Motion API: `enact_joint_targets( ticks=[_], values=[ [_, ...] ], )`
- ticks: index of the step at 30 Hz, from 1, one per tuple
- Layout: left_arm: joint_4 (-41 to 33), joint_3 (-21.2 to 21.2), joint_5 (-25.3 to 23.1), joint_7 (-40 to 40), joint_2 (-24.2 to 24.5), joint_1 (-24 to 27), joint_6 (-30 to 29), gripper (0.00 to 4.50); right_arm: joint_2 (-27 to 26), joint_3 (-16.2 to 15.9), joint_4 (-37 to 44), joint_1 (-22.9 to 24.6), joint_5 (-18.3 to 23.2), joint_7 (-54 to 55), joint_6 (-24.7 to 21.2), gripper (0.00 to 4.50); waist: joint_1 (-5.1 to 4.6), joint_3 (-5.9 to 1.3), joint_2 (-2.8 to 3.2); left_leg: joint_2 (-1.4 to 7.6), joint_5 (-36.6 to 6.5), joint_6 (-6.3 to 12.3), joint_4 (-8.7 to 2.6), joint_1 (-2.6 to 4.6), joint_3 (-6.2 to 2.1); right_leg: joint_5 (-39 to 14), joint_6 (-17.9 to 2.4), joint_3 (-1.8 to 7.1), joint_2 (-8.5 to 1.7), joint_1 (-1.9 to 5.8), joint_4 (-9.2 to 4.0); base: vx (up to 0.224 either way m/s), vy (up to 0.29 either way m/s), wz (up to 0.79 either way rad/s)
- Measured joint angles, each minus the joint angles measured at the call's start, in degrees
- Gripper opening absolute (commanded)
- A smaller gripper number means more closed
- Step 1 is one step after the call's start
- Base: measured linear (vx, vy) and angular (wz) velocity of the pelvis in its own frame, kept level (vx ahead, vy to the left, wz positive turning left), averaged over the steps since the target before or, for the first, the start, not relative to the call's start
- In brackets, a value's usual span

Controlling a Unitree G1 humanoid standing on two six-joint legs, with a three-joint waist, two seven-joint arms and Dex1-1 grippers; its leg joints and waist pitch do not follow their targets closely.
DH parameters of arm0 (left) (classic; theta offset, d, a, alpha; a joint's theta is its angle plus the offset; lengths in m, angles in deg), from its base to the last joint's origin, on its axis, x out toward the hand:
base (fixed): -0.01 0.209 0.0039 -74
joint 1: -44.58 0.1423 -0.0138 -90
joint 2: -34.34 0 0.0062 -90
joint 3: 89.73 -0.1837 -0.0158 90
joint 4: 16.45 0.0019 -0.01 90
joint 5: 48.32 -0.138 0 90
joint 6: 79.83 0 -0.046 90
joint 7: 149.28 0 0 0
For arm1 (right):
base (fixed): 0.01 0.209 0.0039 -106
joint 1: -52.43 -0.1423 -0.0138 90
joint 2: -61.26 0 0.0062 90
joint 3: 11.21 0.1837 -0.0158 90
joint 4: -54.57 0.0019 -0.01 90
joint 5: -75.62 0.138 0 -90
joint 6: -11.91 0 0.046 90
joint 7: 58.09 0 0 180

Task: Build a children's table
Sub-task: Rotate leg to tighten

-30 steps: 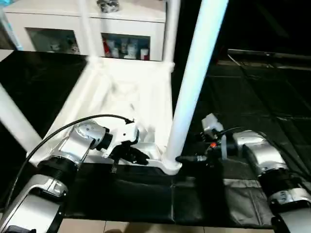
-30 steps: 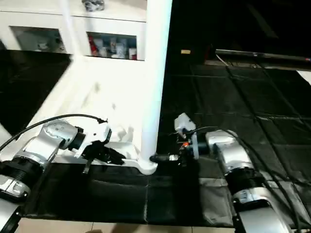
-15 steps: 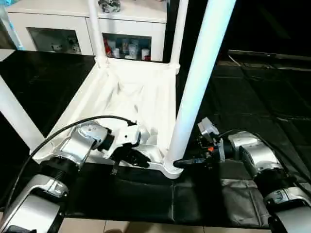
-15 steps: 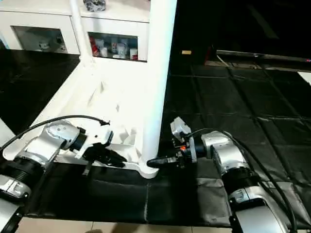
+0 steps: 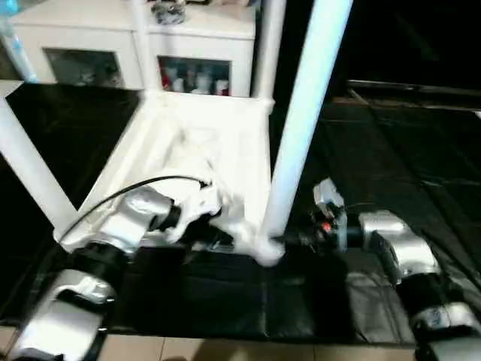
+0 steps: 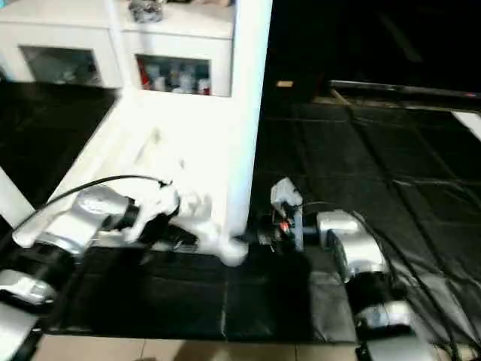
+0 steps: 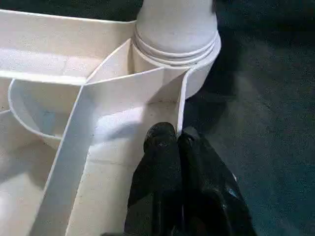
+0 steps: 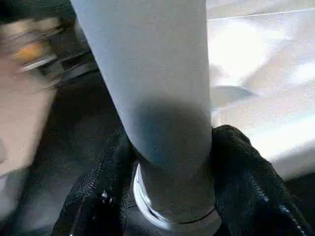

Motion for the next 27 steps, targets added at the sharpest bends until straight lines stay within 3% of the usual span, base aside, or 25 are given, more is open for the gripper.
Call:
enact_joint_targets(
  ticks=[3,7,9,12,13,15,22,27],
  values=[
    [2.1,1.4,-1.0,8.4,-4.4,-1.6,-4.0,0.00,-4.1,3.2,0.3,-0.1,-1.6,13.8,-0.9,1.99,-1.70,-0.11,0.18,-0.07,0.0,0.00,0.05,0.00,-0.32,0.0,0.0,-0.29,0.00,0.00,-0.45,0.000,0.000,0.00],
    [5.7,4.3,-1.1,19.7,-10.0,-3.3,-7.0,0.00,-8.9,5.6,-2.7,-3.4,-4.1,29.1,-1.0,1.98,-3.22,-0.17,0.53,-0.15,0.0,0.01,0.02,-0.16,-1.08,0.0,0.0,-1.15,0.00,0.19,-1.77,0.000,0.000,0.00],
    [6.4,5.1,-1.1,23.9,-11.9,-4.0,-7.9,0.00,-10.1,5.8,-3.6,-4.5,-5.1,34.2,-0.6,1.98,-3.37,-0.13,0.70,-0.17,0.0,0.02,0.01,-0.17,-1.22,0.0,0.0,-1.78,-0.30,0.23,-2.21,0.000,0.000,0.00],
    [7.3,6.1,-1.1,29.2,-14.2,-4.5,-8.9,0.00,-12.1,5.7,-4.0,-5.4,-7.9,41.4,-0.2,1.98,-3.46,-0.10,0.76,-0.43,0.0,0.09,0.01,-0.09,-1.14,0.0,0.0,-1.91,-0.64,0.32,-2.23,0.000,0.000,0.00],
    [7.3,6.4,-1.1,29.9,-14.6,-4.5,-9.1,0.00,-12.4,5.8,-4.0,-5.6,-8.4,42.4,-0.2,1.98,-3.50,-0.09,0.75,-0.49,-0.1,0.13,0.01,-0.11,-1.14,0.0,0.0,-1.90,-0.69,0.28,-2.23,0.000,0.000,0.00],
    [7.2,6.4,-1.1,30.3,-14.8,-4.6,-9.3,0.00,-12.6,5.8,-3.9,-5.6,-8.4,42.9,-0.1,2.63,-3.47,-0.10,0.75,-0.53,-0.1,0.18,0.00,-0.15,-1.12,0.0,0.0,-1.81,-0.72,0.31,-2.23,0.000,0.000,0.00],
    [7.0,6.2,-1.1,26.4,-13.1,-4.6,-7.5,0.00,-13.0,5.8,-2.3,-4.9,-7.8,40.8,-0.3,3.17,-3.44,-0.09,0.75,-0.52,-0.1,0.20,-0.29,-0.11,-1.01,0.6,-0.2,-1.72,-0.71,0.23,-1.91,0.000,0.000,0.00],
    [5.2,5.6,0.2,20.4,-10.0,-3.6,-6.2,0.00,-9.3,4.2,-0.4,-4.0,-5.8,31.7,-1.9,3.60,-3.00,-0.08,0.72,-0.29,-0.1,0.17,-0.63,-0.18,-0.95,1.1,-0.3,-1.87,-0.62,-0.01,-1.73,0.000,0.000,0.00]
  ],
)
